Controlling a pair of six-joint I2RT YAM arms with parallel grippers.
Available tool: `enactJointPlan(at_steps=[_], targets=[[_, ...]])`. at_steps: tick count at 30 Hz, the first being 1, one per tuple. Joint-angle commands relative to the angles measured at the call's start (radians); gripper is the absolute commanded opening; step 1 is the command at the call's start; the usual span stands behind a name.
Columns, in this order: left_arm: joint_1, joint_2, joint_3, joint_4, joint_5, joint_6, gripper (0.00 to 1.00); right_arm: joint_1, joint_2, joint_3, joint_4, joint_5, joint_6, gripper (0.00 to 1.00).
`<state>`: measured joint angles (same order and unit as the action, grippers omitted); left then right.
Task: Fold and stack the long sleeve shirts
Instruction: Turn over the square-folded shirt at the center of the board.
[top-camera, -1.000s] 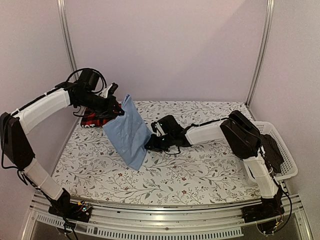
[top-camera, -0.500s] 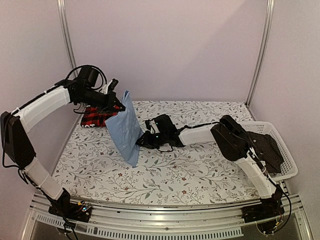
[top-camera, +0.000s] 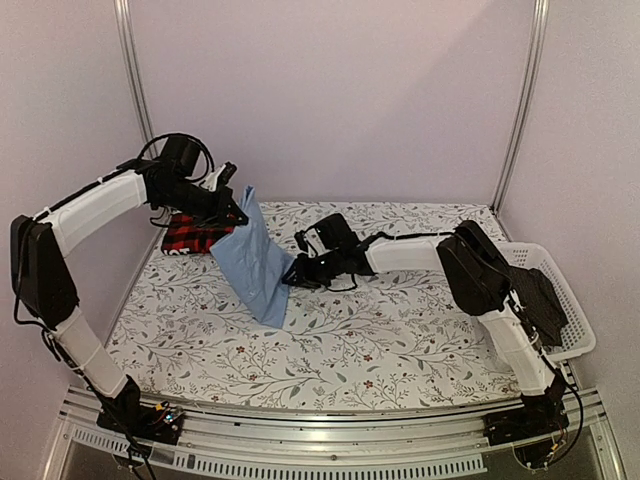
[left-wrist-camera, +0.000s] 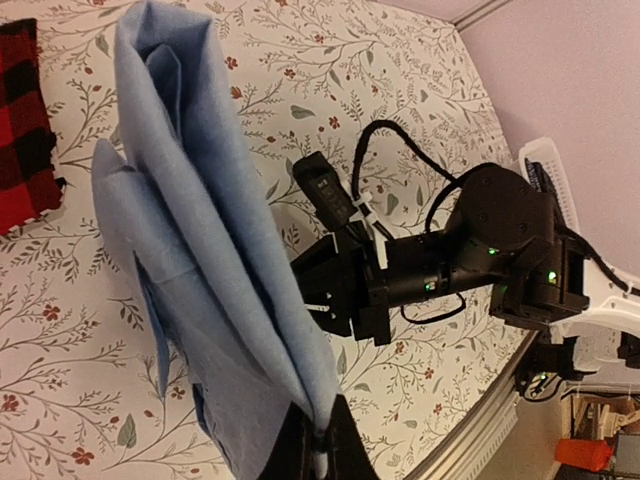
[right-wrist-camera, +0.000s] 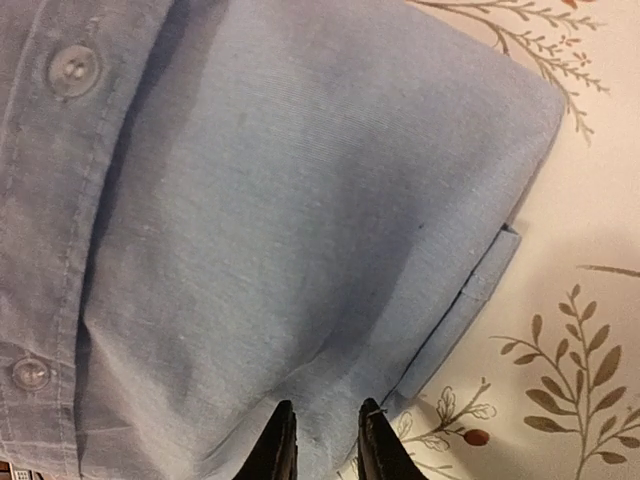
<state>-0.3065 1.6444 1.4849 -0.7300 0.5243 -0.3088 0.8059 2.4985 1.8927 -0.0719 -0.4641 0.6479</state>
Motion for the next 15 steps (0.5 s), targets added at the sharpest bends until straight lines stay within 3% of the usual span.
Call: enactJointPlan(at_steps=[1,7,15], targets=[[0.015,0.033,0.041,-0.010,-0.022,0.032,0.00,-0.024,-0.097,0.016,-0.134,0.002,-0.095,0.15],[0.033,0.043,0.041,-0.018,-0.045,0.027,0.00,-0.032,-0.105,0.013,-0.229,0.064,-0.150,0.16],[0.064,0.038,0.094,-0.061,-0.033,0.045,0.00,-0.017,-0.036,0.023,-0.187,0.054,-0.123,0.16]])
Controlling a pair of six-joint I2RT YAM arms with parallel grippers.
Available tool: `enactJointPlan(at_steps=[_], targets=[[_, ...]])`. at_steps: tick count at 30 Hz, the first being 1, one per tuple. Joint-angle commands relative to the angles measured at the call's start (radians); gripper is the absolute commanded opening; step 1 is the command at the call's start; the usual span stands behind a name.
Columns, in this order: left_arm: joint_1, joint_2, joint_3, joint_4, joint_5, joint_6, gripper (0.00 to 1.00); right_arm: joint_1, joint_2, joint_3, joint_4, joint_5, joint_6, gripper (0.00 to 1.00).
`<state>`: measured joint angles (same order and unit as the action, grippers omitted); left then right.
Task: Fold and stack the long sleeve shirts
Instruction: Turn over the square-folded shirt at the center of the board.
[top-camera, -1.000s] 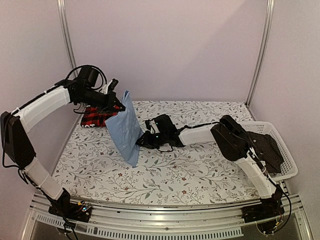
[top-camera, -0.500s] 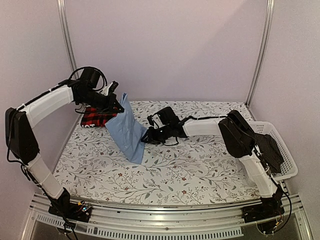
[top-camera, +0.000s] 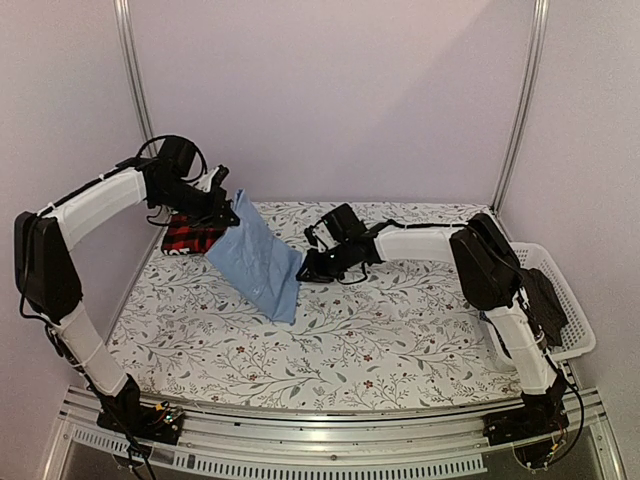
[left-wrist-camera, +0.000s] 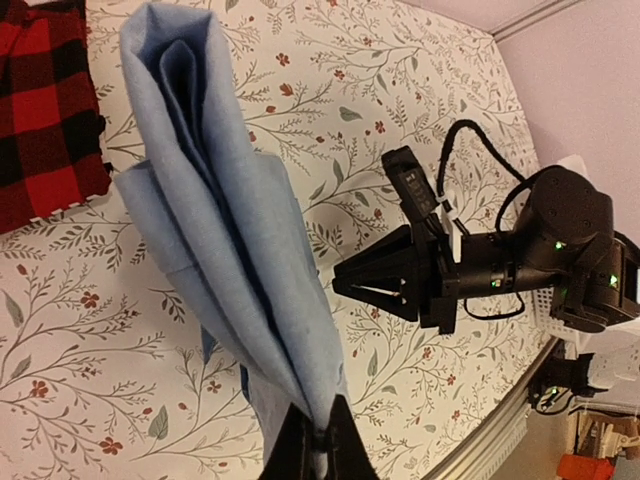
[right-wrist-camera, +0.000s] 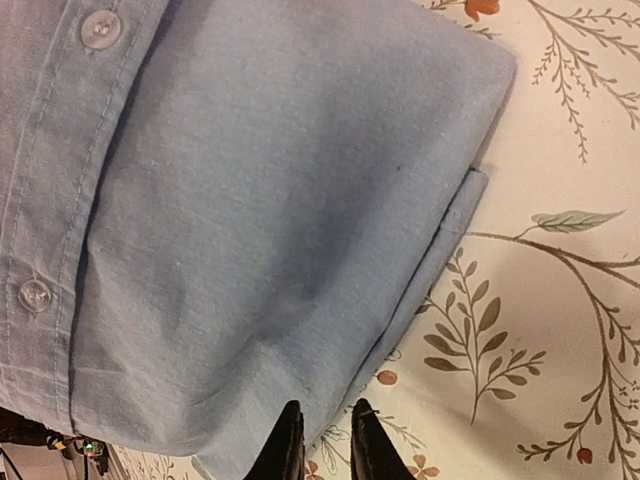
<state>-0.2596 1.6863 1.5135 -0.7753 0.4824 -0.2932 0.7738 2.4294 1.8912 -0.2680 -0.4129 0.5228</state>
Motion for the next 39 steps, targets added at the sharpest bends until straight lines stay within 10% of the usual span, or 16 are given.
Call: enactJointPlan(at_steps=[1,18,39], targets=[[0.017,-0.001,0.074,-0.023,0.015,0.033,0.00,0.022,0.050,0.048,0.013,0.000,0.014,0.16],[0.026,0.077,0.228,-0.062,0.082,0.039,0.00,0.112,0.238,0.208,0.341,-0.098,0.285,0.16],[0.038,0.145,0.266,-0.098,0.066,0.080,0.00,0.108,-0.064,0.070,0.023,0.147,-0.010,0.41]])
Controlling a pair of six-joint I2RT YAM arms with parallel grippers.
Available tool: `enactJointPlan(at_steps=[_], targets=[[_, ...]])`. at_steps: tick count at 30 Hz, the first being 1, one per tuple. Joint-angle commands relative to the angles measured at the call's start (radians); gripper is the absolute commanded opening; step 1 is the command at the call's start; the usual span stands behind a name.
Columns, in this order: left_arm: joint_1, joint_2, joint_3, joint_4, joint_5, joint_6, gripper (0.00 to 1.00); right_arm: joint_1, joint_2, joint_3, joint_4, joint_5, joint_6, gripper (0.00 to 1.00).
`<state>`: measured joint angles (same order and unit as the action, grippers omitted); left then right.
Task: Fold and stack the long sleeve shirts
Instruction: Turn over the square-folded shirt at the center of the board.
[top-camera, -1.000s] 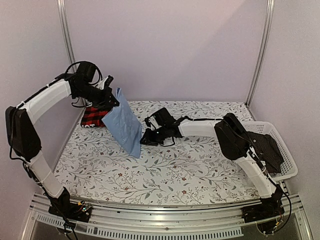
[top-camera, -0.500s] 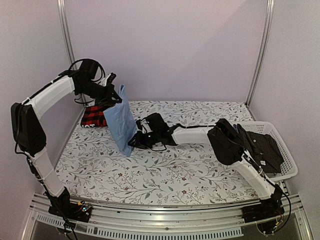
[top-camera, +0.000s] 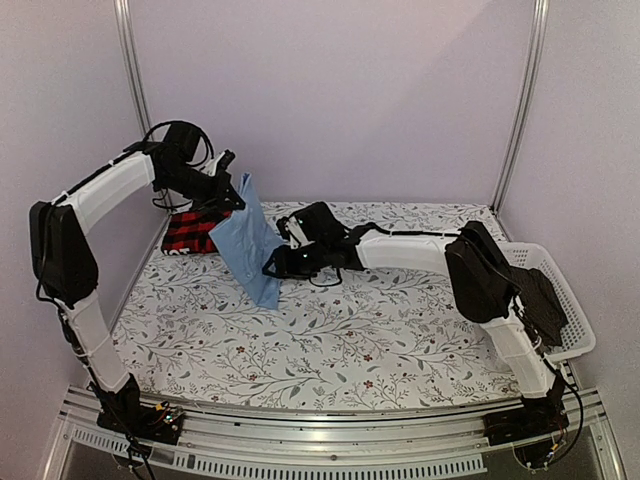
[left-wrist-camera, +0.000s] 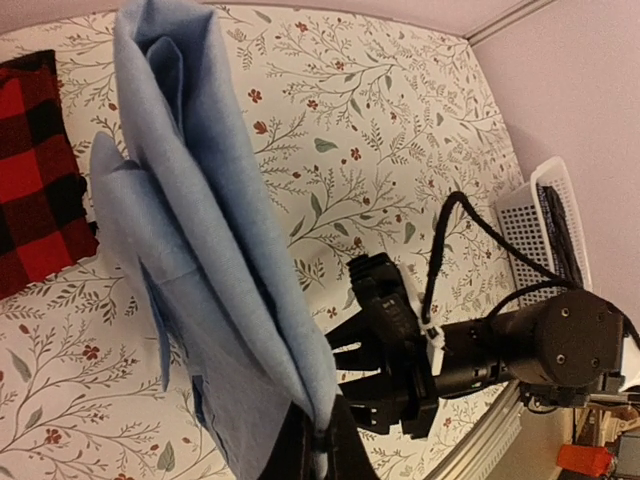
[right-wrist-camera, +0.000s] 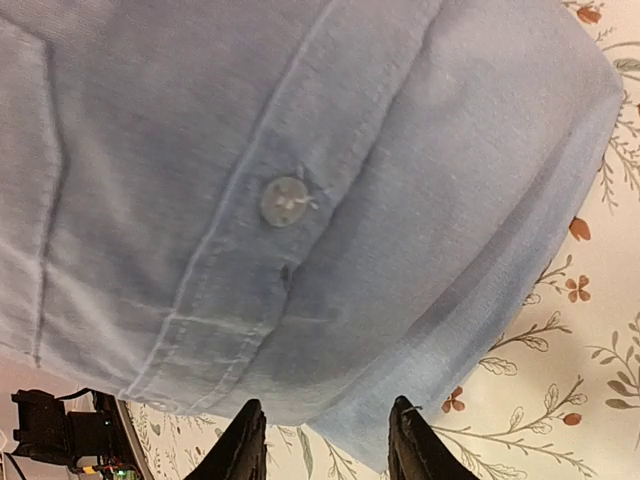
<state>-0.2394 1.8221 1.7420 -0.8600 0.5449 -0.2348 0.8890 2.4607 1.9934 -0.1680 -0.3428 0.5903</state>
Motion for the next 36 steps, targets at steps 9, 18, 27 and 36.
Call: enactJointPlan(at_steps=[9,18,27,36], targets=[[0.043,0.017,0.054,-0.037,0.009,0.041,0.00,-0.052,-0.159,-0.139,-0.079,0.105,-0.068,0.26],[-0.017,0.118,0.205,-0.093,0.052,0.009,0.00,-0.133,-0.339,-0.277,-0.086,0.088,-0.088,0.25],[-0.393,0.528,0.580,0.052,-0.025,-0.299,0.22,-0.255,-0.647,-0.549,-0.087,0.118,-0.090,0.33],[-0.430,0.514,0.548,0.251,-0.093,-0.394,0.70,-0.305,-0.748,-0.714,-0.087,0.114,-0.086,0.48]])
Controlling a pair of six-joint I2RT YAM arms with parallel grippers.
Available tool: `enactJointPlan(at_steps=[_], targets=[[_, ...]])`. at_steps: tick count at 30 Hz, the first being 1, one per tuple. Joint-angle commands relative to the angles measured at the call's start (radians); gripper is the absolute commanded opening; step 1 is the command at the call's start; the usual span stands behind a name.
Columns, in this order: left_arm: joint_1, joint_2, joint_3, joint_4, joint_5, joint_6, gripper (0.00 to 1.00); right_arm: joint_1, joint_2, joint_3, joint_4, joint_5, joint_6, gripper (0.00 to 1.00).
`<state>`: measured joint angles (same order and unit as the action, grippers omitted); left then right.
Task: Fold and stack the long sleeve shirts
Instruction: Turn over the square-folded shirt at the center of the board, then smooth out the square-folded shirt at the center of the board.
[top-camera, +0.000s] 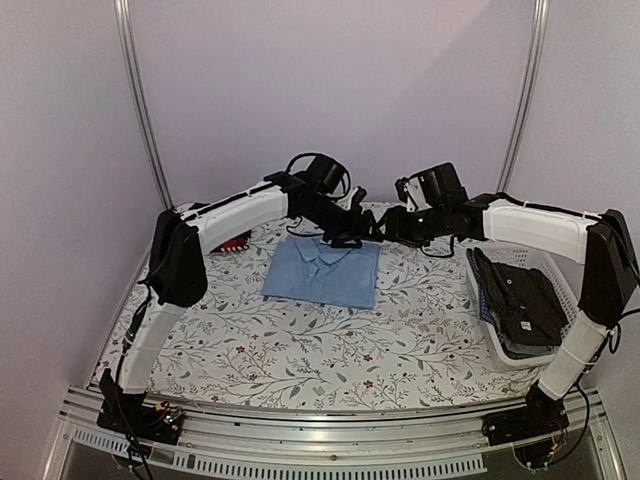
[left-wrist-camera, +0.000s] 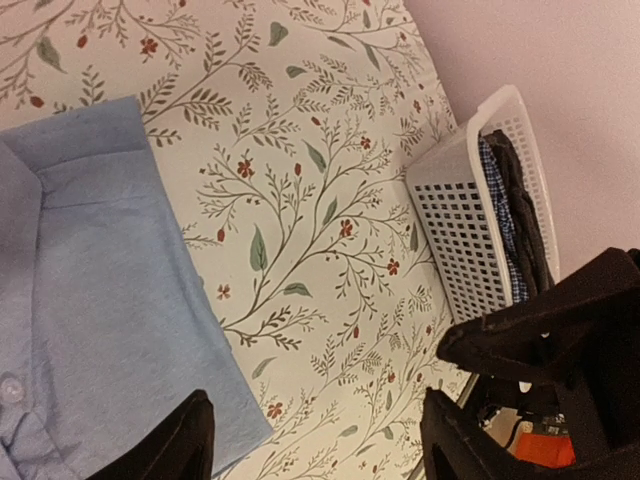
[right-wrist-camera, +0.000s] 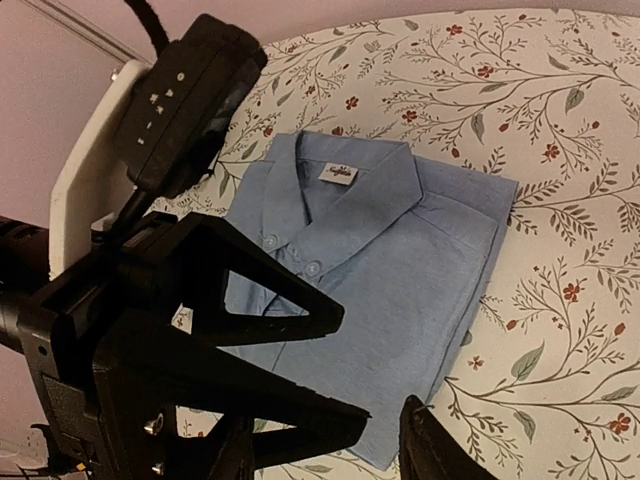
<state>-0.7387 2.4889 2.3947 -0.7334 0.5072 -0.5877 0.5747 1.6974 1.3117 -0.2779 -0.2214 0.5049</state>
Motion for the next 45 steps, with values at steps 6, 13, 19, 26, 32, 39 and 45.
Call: enactJointPlan(at_steps=[6,13,19,26,32,39,45], targets=[[0.189,-0.380,-0.487,0.200,-0.141,0.012,0.71,0.016,0.089,-0.035,0.029,0.005,0.006,0.53],[0.342,-0.490,-0.809,0.244,-0.099,0.143,0.68,0.015,0.206,-0.020,0.022,0.029,0.002,0.57],[0.378,-0.469,-0.909,0.274,-0.069,0.190,0.68,0.015,0.270,-0.015,0.021,0.049,0.014,0.57],[0.375,-0.434,-0.978,0.333,-0.087,0.174,0.66,0.014,0.339,0.002,0.017,0.068,0.017,0.56],[0.344,-0.409,-1.011,0.368,-0.096,0.151,0.61,0.016,0.388,0.026,0.017,0.059,0.020,0.51],[0.305,-0.401,-1.048,0.401,-0.116,0.092,0.46,0.029,0.424,0.062,0.012,0.036,0.021,0.41],[0.270,-0.429,-1.051,0.409,-0.095,0.056,0.19,0.030,0.427,0.094,-0.022,0.028,0.010,0.13]])
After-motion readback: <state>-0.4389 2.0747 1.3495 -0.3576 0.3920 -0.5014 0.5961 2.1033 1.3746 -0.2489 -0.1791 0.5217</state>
